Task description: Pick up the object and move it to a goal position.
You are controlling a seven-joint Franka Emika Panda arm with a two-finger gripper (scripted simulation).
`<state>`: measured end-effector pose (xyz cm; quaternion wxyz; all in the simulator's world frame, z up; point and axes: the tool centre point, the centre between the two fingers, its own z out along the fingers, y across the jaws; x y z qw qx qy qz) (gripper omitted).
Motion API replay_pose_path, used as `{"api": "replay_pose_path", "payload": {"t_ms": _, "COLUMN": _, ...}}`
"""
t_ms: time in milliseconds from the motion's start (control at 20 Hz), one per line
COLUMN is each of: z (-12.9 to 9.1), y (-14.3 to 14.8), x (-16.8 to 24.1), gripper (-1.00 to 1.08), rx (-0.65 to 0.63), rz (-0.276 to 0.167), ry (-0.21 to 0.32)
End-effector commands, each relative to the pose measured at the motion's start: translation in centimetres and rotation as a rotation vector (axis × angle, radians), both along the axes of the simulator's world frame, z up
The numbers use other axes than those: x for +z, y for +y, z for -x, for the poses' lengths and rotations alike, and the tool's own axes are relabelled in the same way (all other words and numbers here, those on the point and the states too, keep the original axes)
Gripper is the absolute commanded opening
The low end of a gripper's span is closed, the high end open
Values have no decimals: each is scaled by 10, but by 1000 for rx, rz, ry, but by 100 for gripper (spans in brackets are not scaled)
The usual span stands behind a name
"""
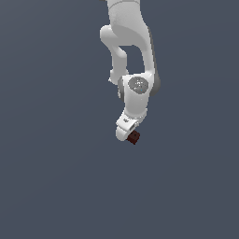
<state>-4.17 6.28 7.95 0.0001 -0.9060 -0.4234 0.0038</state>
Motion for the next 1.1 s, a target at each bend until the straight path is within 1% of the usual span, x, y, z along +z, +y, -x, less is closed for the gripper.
{"api": "replay_pose_path", "payload": {"t_ms": 0, "z": 1, "y": 2, "x": -1, "gripper": 100, "rx": 35, "rz": -2, "ry": -4}}
{"api": "replay_pose_path", "payload": {"t_ms": 200, "z": 2, "y": 4, "x": -2, "gripper": 100, "rx": 63, "rz": -3, "ry": -6}}
{"api": "replay_pose_path", "payload": {"t_ms": 500, "z": 2, "y": 4, "x": -5, "gripper": 100, "rx": 61, "rz": -3, "ry": -6}}
{"api": "replay_pose_path", "payload": {"t_ms": 1050, "z": 3, "y": 4, "x": -48, "gripper": 100, "rx": 66, "rz": -3, "ry": -7}}
